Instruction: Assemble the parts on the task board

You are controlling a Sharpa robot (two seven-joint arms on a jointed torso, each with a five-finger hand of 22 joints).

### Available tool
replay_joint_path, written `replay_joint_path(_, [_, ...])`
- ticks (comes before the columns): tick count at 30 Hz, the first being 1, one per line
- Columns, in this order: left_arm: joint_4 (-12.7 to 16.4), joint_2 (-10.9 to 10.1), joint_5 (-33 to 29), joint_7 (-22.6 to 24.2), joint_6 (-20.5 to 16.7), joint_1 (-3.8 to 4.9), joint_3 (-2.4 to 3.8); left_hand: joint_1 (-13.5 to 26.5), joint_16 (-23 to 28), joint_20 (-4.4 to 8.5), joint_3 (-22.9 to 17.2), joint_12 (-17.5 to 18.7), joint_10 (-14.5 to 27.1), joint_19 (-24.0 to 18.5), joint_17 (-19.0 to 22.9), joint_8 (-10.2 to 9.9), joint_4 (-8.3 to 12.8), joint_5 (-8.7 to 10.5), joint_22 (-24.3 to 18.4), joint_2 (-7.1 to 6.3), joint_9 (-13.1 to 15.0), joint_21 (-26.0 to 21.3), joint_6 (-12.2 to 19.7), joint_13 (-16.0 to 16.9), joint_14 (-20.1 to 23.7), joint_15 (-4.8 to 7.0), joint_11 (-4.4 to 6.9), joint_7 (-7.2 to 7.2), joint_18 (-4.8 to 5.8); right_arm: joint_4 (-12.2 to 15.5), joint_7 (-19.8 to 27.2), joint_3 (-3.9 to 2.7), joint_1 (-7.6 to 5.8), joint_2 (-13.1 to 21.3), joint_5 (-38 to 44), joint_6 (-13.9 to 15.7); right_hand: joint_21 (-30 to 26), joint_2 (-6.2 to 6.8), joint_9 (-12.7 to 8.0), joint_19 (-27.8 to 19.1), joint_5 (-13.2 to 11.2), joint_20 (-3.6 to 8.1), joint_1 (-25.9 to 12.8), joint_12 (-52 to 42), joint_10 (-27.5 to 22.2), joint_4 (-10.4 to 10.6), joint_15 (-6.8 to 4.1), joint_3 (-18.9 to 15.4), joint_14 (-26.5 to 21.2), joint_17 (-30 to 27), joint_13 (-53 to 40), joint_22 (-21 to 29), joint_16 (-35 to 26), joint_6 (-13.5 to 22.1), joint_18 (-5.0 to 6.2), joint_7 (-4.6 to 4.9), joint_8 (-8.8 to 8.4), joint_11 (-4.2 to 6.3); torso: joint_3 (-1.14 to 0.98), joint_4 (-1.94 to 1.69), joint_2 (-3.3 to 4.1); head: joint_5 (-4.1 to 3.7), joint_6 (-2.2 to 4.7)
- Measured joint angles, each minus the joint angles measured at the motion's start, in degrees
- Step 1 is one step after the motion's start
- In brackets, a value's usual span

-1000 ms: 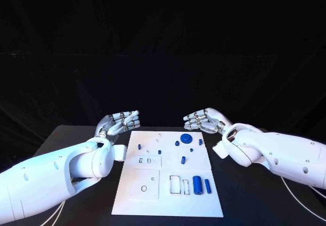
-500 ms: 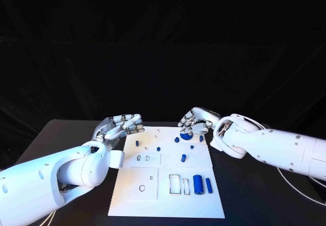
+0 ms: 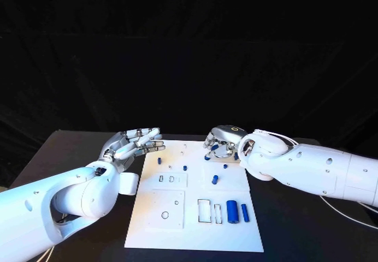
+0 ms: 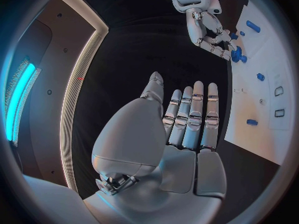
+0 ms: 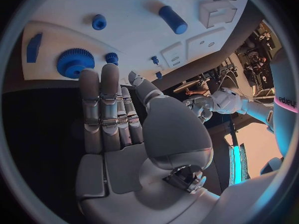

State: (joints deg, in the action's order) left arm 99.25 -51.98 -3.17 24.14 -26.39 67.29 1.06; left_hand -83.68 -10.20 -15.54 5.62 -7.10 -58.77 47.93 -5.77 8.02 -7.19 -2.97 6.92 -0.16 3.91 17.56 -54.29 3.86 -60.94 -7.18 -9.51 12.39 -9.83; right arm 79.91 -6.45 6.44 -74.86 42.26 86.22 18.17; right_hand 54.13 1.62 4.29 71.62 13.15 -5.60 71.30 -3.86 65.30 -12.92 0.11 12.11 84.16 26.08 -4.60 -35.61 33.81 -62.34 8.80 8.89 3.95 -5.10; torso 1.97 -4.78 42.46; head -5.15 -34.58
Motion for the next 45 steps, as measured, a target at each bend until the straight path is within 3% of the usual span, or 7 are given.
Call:
replay_joint_path(4, [0.7,-0.3,0.0,-0.2,0.2,0.37,0.01,0.0,0.0,-0.20,0.0,0.0,0.0,0.2,0.0,-0.1,0.0,0.00,0.0,0.00,0.0,0.0,0.0,0.0,0.0,0.00,0.00,0.00,0.00,-0.1,-1.2,0.00,0.00,-0.3,2.1,-1.2,12.4,0.45,0.0,4.0,0.3,-0.14,0.4,-0.2,-0.6,1.4,0.00,1.2,0.0,13.7,-0.5,-16.6,15.3,0.3,-2.28,-0.31,0.00,-0.12,0.08,-0.31,0.47,-0.27,-0.08])
replay_joint_path(9, [1.2,-0.5,0.1,-0.4,0.4,0.59,0.01,0.0,0.3,0.00,0.0,0.3,0.0,0.4,0.0,-0.1,0.0,0.00,0.0,0.00,0.0,0.0,0.0,0.0,-0.1,-0.09,0.00,0.00,0.01,-0.3,-2.3,0.00,0.00,-0.4,3.7,-2.5,19.2,1.35,0.0,6.2,0.3,-0.41,0.9,-0.2,-1.0,2.7,0.00,2.3,0.0,23.4,-0.8,-26.3,25.4,0.3,-3.13,-0.31,0.00,-0.12,0.12,-0.63,0.79,-0.38,-0.13])
replay_joint_path(15, [1.4,-0.7,0.1,-0.6,0.5,0.68,0.02,0.0,0.3,0.00,0.2,0.3,0.0,0.4,0.0,-0.1,0.2,0.00,0.0,0.00,0.0,0.2,0.0,0.0,-0.2,-0.20,0.00,0.00,0.01,-0.5,-3.3,0.00,-0.01,-0.4,4.9,-3.6,21.5,1.58,0.0,6.8,0.3,-0.64,1.1,-0.2,-1.5,3.4,0.00,2.9,0.0,26.8,-0.9,-29.7,29.2,0.3,-3.12,-0.31,0.00,-0.23,0.18,-0.90,1.02,-0.49,-0.13])
replay_joint_path(17, [1.5,-0.8,0.1,-0.6,0.5,0.70,0.02,0.0,0.3,0.00,0.2,0.3,0.0,0.4,0.0,-0.1,0.2,0.00,0.0,0.00,0.0,0.2,0.0,0.0,-0.2,-0.20,0.00,0.00,0.01,-0.6,-3.5,0.00,-0.01,-0.5,5.2,-3.9,22.2,1.60,0.0,7.2,0.3,-0.61,1.1,-0.2,-1.5,3.5,0.00,3.1,0.0,27.9,-0.9,-30.8,30.2,0.3,-3.99,-0.31,0.00,-0.23,0.19,-0.98,1.07,-0.57,-0.11])
replay_joint_path(30, [1.5,-1.1,0.0,-0.9,0.6,0.78,0.02,0.0,0.6,0.21,0.2,0.3,0.0,0.6,0.0,-0.4,0.2,0.00,0.0,0.00,0.0,0.2,0.0,0.0,-0.2,-0.20,0.00,0.00,0.01,-1.5,-4.2,-0.01,-0.01,-0.7,6.1,-5.0,24.7,2.03,0.0,8.4,0.3,-0.81,1.5,-0.2,-1.5,4.6,0.00,4.1,0.0,31.7,-1.1,-34.9,34.1,0.3,-3.99,-0.31,0.00,-0.23,0.32,-1.49,1.35,-1.03,-0.03])
replay_joint_path(32, [1.6,-1.1,0.0,-0.9,0.6,0.81,0.02,0.0,0.6,0.21,0.2,0.3,0.0,0.6,0.0,-0.4,0.2,0.00,0.0,0.00,0.0,0.2,0.0,0.0,-0.2,-0.20,0.00,0.00,0.02,-1.7,-4.2,-0.01,-0.01,-0.8,6.2,-5.1,25.6,2.04,0.1,9.0,0.3,-0.62,1.5,-0.2,-1.2,4.8,0.00,4.4,0.0,32.7,-1.1,-36.1,35.1,0.3,-4.87,-0.31,0.00,-0.32,0.33,-1.57,1.39,-1.10,-0.04])
replay_joint_path(45, [1.7,-1.4,0.0,-1.3,0.8,1.00,0.02,-0.2,0.6,0.00,0.2,0.7,0.0,0.8,0.0,-0.4,0.2,0.00,0.0,0.23,0.0,0.2,0.0,0.0,-0.2,-0.20,-0.01,-0.01,0.02,-2.4,-4.1,-0.01,0.04,-1.1,6.1,-6.0,27.5,2.03,0.3,10.3,0.3,-0.84,1.5,-0.4,0.1,5.5,0.00,7.0,0.0,35.3,-1.1,-39.3,37.7,-0.1,-4.88,-0.28,0.00,0.01,0.48,-2.03,1.54,-1.54,-0.30])
